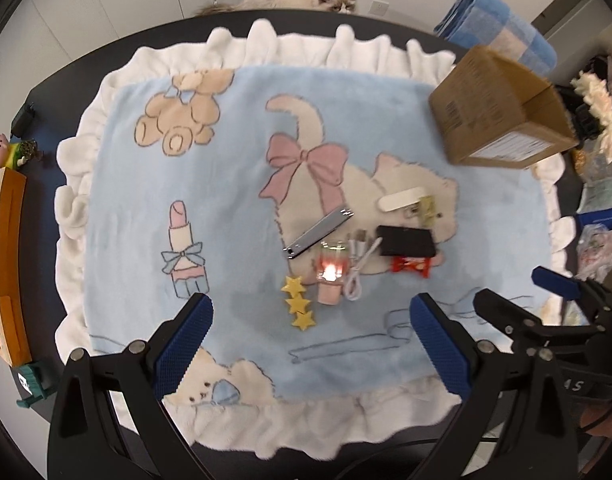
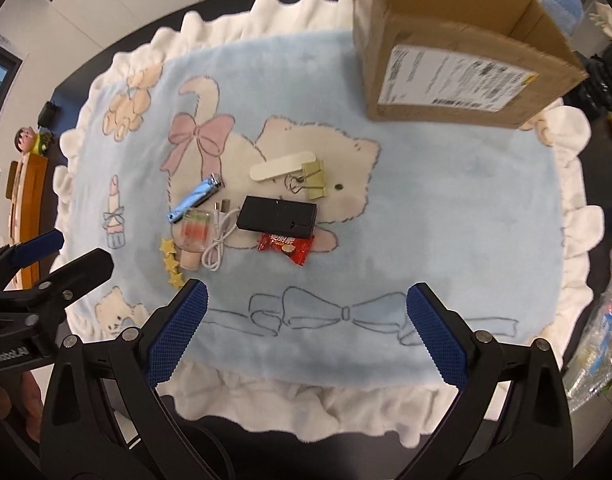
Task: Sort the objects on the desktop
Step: 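Withdraw both tools from the box back over the blanket, then lower both tools toward the black power bank and yellow stars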
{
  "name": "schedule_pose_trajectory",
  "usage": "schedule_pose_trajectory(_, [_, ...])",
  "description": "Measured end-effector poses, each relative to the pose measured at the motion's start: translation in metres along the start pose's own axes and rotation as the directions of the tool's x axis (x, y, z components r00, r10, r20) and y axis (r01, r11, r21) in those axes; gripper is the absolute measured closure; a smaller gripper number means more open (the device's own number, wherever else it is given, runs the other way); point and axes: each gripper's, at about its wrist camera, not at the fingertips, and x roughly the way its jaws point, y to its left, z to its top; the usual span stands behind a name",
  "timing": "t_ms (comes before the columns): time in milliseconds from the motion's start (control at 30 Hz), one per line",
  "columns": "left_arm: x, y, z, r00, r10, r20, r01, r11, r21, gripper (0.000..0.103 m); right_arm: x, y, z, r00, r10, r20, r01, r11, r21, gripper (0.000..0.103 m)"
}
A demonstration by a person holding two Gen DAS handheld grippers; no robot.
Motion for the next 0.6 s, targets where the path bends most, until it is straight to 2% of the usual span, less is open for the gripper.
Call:
schedule_pose_trajectory(333, [0.077, 0.011, -0.009, 0.999, -0.004, -0.033, 0.003, 1.000, -0.003, 0.005, 0.065, 0.000, -0.001, 1.000, -0.004, -0.019, 0.003, 0.999, -0.053, 0.014])
schedule_pose_trajectory(433, [0.084, 0.010, -0.011, 0.999, -0.005, -0.043, 0.004, 1.000, -0.014, 0.005, 0.072, -0.002, -0.001, 1.000, 0.002, -0.023, -0.003, 0.998, -0.055, 0.018])
schedule_pose_trajectory(600, [0.084, 0.011, -0.015, 1.000, 0.006, -0.028, -0.007, 1.000, -0.030, 0.008, 0.073, -0.003, 0.001, 1.000, 0.008, -0.002, -0.008, 0.998, -0.065, 0.018])
